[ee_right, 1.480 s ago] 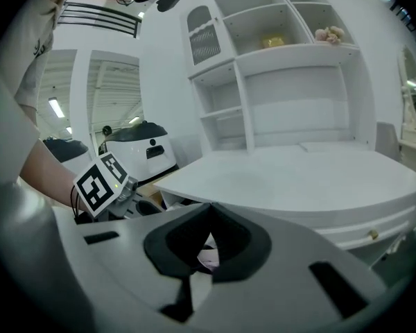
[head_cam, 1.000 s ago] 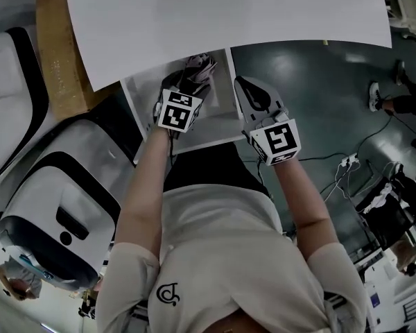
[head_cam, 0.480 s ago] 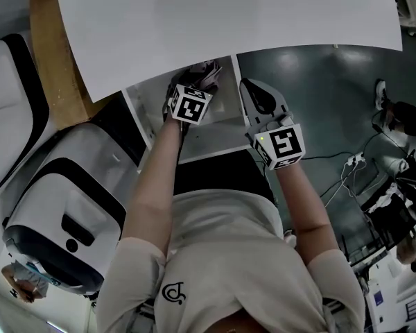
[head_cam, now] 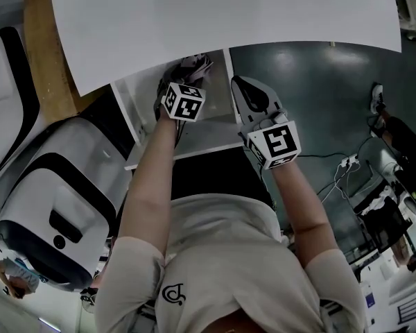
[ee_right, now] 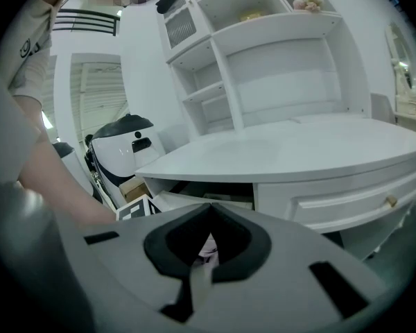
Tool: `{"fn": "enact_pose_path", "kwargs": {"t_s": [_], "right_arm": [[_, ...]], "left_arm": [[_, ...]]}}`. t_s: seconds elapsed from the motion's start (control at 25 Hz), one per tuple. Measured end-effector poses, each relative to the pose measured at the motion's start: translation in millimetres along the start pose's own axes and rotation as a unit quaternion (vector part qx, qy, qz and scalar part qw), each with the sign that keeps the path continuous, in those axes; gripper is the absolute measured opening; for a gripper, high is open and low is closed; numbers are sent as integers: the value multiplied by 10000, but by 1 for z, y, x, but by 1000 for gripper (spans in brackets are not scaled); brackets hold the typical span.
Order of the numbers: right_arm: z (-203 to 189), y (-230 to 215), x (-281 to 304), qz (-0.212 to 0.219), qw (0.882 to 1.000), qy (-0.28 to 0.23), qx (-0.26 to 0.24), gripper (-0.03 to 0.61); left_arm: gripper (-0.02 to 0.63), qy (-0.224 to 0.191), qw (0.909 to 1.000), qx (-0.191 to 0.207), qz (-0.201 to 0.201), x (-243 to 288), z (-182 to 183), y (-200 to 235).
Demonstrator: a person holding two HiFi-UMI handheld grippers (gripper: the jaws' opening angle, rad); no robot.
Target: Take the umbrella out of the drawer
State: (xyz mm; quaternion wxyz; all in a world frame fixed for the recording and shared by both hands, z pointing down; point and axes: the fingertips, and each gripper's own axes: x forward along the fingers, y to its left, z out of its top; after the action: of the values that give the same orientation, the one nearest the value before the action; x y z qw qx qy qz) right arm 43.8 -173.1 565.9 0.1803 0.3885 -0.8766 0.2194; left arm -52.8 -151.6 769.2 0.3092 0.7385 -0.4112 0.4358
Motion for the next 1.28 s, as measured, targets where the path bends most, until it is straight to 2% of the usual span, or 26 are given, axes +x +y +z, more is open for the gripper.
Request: {"fn": "enact_pose_path", "kwargs": {"t_s": [0.28,0.48,0.72,1.08,1.28], "right_arm": [[-1,2,-3,224,9996,5,-154,6],[10,10,-5,356,9989,-84,-302,6],[17,15,-14,410,9985,-103,-351,6],[49,23,-46,367,9981,-304,-386,6],[70,25,-65,290,9978,-353,-484,6]], "left_arm": [[238,109,9999,-71,-54,-2,-1,2],[224,243,9991,-189,-296,-9,-2,-1],[221,79,9978,-604,-264,-31,1,-7],[219,-361,9985,-142,-376,-97,39,-37],[221,-825,9964,-11,-183,-148,66,-43]]}}
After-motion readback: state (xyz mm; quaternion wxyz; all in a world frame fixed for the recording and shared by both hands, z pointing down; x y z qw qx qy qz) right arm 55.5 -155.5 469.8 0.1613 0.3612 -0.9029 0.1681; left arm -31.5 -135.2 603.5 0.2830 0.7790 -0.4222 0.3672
